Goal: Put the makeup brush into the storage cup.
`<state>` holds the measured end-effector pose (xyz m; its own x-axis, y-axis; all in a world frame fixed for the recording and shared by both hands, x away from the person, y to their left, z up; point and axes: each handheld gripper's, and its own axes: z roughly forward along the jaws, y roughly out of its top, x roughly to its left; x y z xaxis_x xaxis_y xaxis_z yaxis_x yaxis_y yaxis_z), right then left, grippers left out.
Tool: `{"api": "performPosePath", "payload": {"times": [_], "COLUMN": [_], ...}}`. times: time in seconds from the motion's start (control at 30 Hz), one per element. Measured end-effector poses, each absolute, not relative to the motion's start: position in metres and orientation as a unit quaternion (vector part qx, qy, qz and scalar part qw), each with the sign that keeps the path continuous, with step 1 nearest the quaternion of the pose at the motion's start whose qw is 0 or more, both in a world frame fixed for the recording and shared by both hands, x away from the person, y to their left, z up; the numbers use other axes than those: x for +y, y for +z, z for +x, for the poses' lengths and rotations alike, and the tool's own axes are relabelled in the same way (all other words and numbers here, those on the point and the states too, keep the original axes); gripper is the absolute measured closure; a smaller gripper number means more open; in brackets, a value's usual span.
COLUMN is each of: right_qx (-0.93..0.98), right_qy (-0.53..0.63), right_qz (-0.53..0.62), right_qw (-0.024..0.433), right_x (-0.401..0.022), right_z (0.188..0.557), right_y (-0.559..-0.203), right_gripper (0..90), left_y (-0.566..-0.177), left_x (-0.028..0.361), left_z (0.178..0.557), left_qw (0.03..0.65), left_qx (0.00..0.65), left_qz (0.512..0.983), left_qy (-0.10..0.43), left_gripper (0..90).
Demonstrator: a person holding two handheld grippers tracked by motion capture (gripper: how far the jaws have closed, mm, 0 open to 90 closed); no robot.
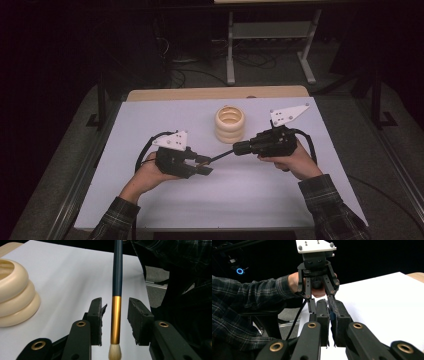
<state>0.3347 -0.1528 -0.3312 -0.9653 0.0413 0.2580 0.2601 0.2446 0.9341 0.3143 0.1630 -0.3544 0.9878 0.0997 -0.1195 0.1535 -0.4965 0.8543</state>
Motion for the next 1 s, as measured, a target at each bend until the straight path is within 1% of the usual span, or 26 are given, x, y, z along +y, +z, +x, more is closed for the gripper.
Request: {"api": "performPosePath", "payload": {"times": [0.47,0.77,1.0], "right_qx": [-0.783,-0.782,-0.780], "right_qy": [-0.608,-0.609,-0.612], "right_qz": [-0.094,-0.091,-0.091], "right_qw": [0.093,0.096,0.098], "right_x": [-0.1536,-0.1541,-0.1551], "right_z": [0.3345,0.3346,0.3352], "right_y": [-0.3309,-0.3310,-0.3315], "right_gripper": [84.5,84.5,84.5], "left_y": [-0.3539,-0.3537,-0.3529], "left_x": [0.1649,0.1656,0.1669], "left_z": [0.3142,0.3141,0.3144], "left_qw": [0.498,0.499,0.501], "left_qx": [0.073,0.070,0.068], "left_qz": [0.864,0.863,0.862], "left_qy": [-0.028,-0.030,-0.031], "left_gripper": [74.3,75.9,80.7]}}
